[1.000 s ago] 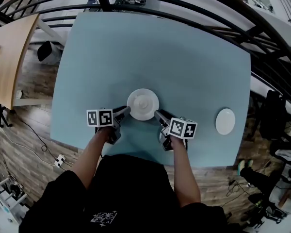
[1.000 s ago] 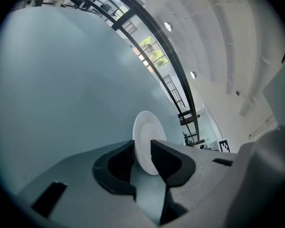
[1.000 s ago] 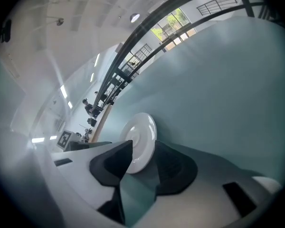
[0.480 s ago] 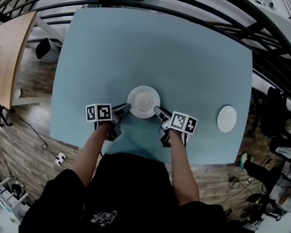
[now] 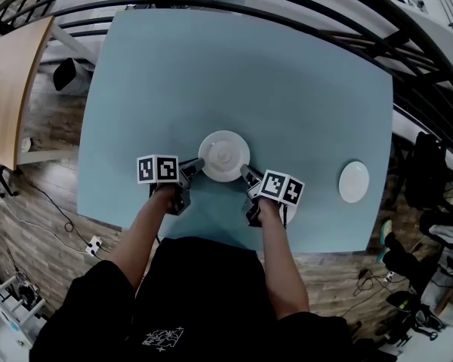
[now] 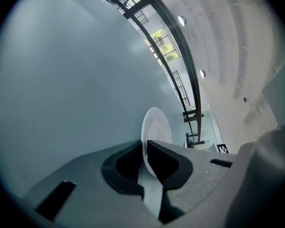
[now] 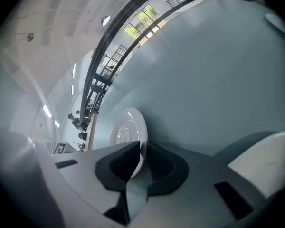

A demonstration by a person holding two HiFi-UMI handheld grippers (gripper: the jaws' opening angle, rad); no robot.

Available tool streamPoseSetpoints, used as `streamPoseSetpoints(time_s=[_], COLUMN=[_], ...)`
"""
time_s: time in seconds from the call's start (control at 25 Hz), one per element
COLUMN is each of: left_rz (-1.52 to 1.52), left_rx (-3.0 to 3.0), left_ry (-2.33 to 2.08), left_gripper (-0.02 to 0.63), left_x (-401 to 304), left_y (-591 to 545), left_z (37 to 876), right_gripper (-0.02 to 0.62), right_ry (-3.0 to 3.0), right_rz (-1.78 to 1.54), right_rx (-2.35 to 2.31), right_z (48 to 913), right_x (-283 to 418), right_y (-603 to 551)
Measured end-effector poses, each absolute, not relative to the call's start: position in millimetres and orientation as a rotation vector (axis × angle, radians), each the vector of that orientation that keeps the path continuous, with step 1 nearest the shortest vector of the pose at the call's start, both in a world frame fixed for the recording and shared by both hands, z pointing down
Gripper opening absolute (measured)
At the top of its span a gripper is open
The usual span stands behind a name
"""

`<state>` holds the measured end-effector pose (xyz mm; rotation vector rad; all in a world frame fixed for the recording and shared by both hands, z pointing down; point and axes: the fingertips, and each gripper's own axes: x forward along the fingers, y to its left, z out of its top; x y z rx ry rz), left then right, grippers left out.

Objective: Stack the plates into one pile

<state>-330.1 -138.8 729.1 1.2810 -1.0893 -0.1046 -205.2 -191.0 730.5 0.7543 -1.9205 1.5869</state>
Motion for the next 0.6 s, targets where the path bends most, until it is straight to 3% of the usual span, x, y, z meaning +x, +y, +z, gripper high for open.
streamPoseSetpoints(time_s=[0.32, 0.6], left_rz=[-0.13, -0.102], left_rx=[1.334, 1.407], left_ry=[-1.071, -1.022], left_gripper=[0.032, 0.031], left_x=[-329, -288], left_y=[-142, -145], left_z=[711, 694], right_gripper=[0.04, 0.038], right_ry=[-1.995, -2.029], right_rz=[1.603, 1.598], right_rx=[0.756, 0.801], right_z=[713, 697], right_x=[-204, -161], right_y=[-191, -190])
